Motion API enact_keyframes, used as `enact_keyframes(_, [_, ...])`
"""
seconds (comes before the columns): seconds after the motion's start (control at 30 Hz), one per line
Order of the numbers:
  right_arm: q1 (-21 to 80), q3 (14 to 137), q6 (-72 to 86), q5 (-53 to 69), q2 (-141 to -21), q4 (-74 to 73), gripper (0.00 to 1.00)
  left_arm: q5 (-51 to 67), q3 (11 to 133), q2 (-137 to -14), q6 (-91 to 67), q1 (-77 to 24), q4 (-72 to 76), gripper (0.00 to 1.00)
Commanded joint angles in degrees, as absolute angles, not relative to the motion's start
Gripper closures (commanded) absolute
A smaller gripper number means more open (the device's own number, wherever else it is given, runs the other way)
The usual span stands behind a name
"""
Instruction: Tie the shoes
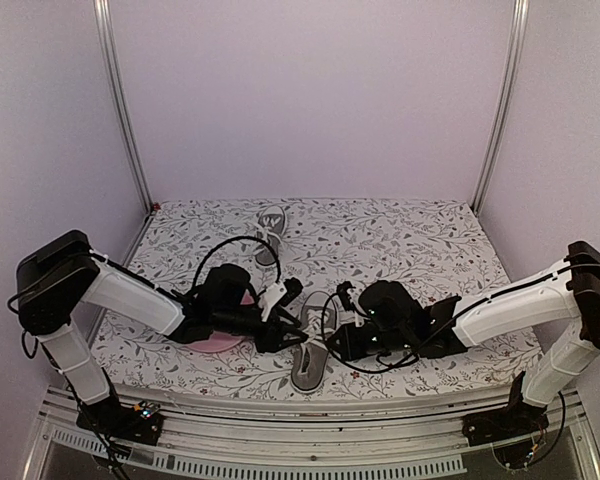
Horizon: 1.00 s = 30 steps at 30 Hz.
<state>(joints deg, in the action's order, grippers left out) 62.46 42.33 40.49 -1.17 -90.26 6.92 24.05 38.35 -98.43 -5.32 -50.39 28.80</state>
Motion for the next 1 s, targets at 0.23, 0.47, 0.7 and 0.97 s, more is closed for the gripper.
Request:
enact_keyframes(0.23, [61.98, 41.09, 40.64, -1.64, -88.43, 7.64, 0.97, 24.11, 38.78, -98.43, -5.20, -49.02, 29.84, 0.90])
enact_keyframes(0.47, [61.63, 40.24, 41.72, -2.00, -88.40, 7.19, 0.98, 24.30, 38.32, -97.32, -5.11, -47.83, 28.56, 1.00])
enact_keyframes(0.7, [61.53, 40.30, 41.84, -2.27, -88.78, 6.99, 0.98, 24.21, 38.24, -97.19, -4.67, -47.42, 27.40, 1.00])
enact_keyframes(0.97, [61.44, 39.91, 42.67, -2.37, -88.70, 5.89, 0.98, 22.59, 38.14, -97.92, -4.96, -46.37, 26.59, 1.00])
